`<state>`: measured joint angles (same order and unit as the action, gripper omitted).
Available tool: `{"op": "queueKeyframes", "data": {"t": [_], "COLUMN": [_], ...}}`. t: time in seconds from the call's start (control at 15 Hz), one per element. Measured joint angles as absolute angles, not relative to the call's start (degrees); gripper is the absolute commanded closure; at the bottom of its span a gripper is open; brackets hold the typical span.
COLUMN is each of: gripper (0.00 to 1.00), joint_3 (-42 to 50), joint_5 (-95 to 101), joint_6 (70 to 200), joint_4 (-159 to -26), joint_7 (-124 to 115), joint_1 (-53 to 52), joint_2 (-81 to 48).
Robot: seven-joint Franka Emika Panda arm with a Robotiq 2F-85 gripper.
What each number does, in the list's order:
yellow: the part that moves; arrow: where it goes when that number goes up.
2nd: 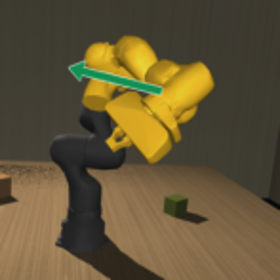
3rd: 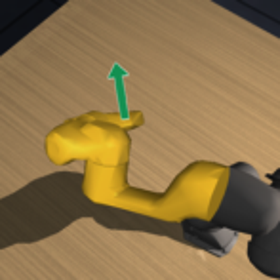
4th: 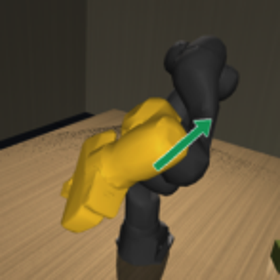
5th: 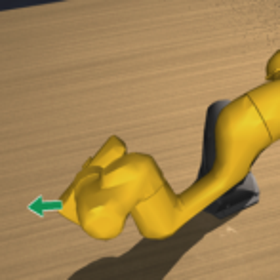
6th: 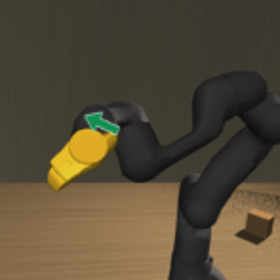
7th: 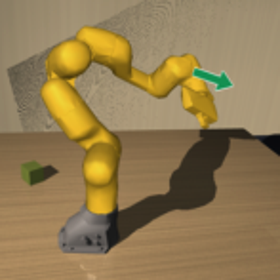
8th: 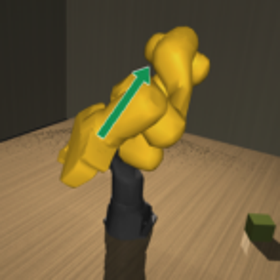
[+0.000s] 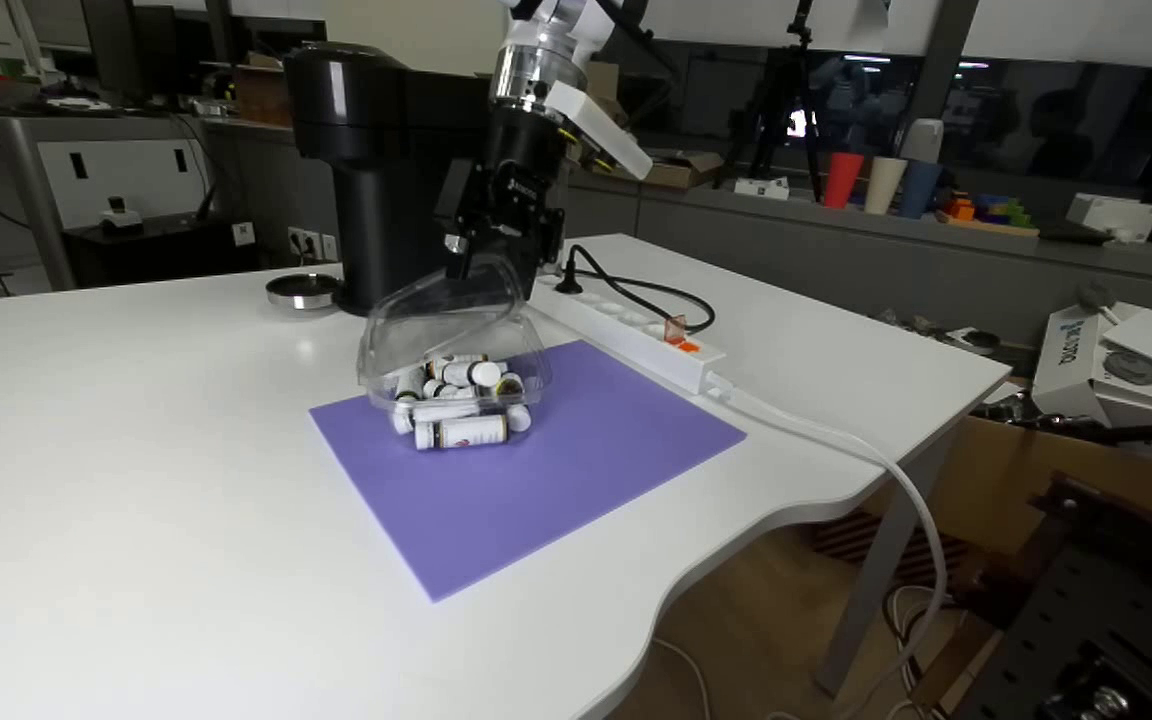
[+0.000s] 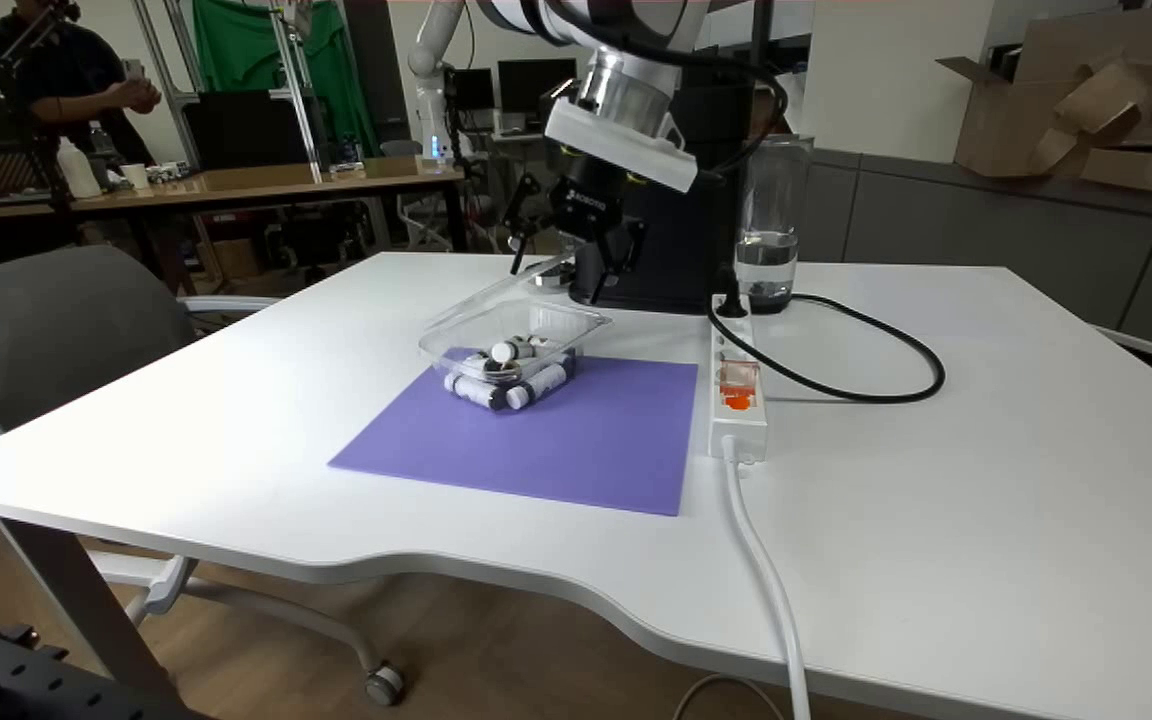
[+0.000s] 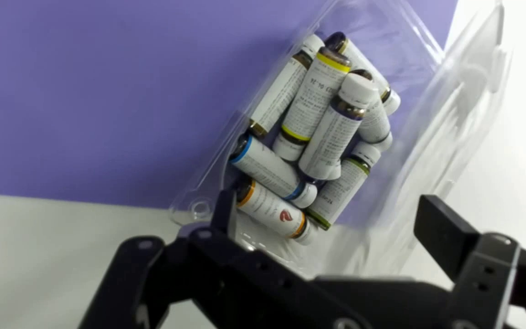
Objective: Open the clear container, remove one of the bottles that are inside it, and then put the bottle on the table
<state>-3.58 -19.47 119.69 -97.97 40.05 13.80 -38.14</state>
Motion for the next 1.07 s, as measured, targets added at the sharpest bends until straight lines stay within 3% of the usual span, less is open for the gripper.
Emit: {"op": "queueKeyframes", "data": {"t": [1.07], "gripper": [0.00], "joint_3": [-8.3], "joint_5": [-23.6], "joint_6": [118.0], "joint_4": [-98.1], "joint_7": [39.7], "joint_1": [11.9], "joint_2": [-34.7]}}
